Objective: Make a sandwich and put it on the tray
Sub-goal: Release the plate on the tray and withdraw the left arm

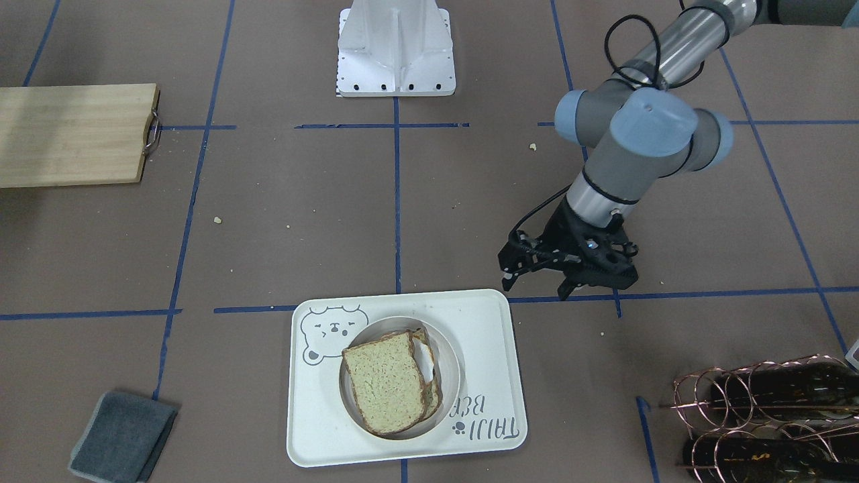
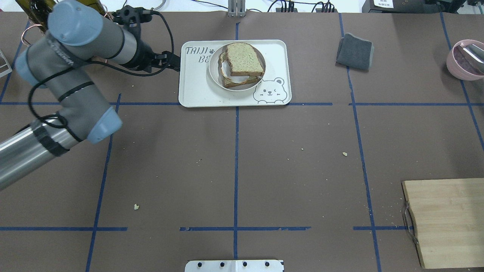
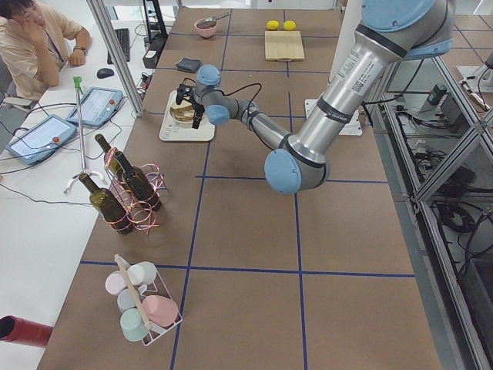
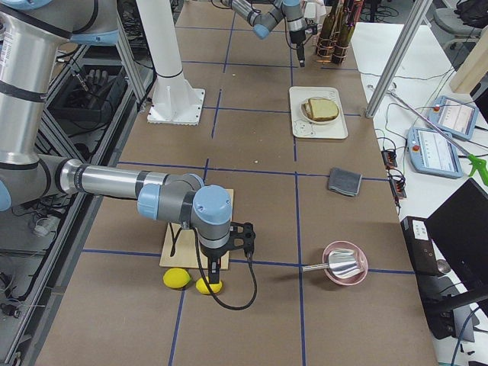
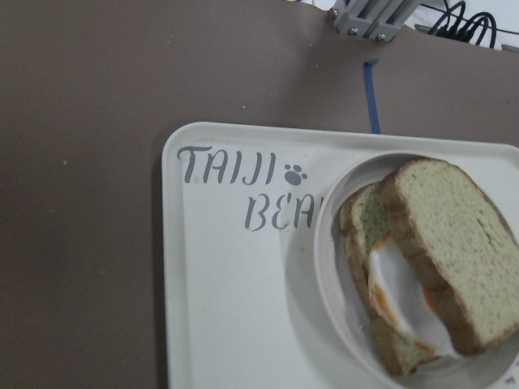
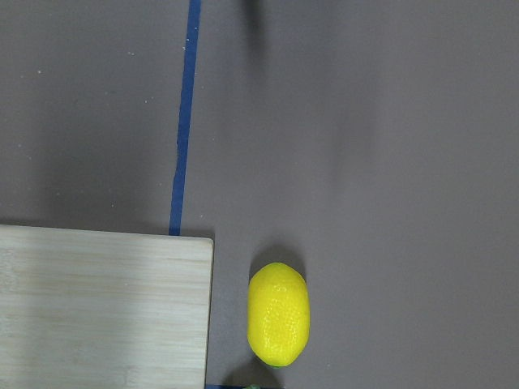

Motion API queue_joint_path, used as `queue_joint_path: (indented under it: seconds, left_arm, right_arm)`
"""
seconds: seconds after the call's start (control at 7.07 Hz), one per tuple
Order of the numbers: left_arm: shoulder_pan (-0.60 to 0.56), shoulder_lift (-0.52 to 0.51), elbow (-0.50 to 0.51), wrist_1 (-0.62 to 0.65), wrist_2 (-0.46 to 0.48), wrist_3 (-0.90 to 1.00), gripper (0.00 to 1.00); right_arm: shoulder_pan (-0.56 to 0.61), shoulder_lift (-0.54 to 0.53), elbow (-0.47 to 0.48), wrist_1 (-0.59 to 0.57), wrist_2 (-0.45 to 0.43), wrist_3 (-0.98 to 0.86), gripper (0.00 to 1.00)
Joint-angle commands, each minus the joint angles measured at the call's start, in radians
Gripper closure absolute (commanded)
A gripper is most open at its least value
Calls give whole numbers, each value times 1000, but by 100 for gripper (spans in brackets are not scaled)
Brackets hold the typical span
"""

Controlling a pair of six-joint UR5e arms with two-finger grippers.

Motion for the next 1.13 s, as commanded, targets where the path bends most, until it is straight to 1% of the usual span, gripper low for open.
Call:
queue_joint_path:
  seconds: [0.0, 0.14, 0.28, 0.42, 0.57, 0.71, 0.85, 0.99]
  left_arm:
    - [-132, 282, -314, 189, -71, 402, 0]
    - [-259, 365, -318, 197, -151, 489, 0]
    - [-376, 421, -294, 237, -243, 572, 0]
    - [-465, 482, -294, 368, -250, 816, 0]
    - [-557, 490, -279, 526, -250, 962, 0]
    - [-639, 501, -250, 626, -248, 1088, 0]
    - [-662, 507, -213, 732, -244, 1138, 0]
    - [-711, 601, -196, 740, -265, 1146, 0]
  right_arm:
    - [3, -1, 3, 0, 3, 6, 0]
    - [14, 9, 12, 2, 3, 14, 0]
    - [15, 19, 29, 0, 7, 18, 0]
    - [14, 35, 43, -10, 6, 20, 0]
    - [12, 39, 46, -9, 9, 23, 0]
    - [12, 39, 46, -6, 19, 23, 0]
    - [12, 39, 46, -4, 21, 23, 0]
    - [12, 31, 43, -1, 21, 21, 0]
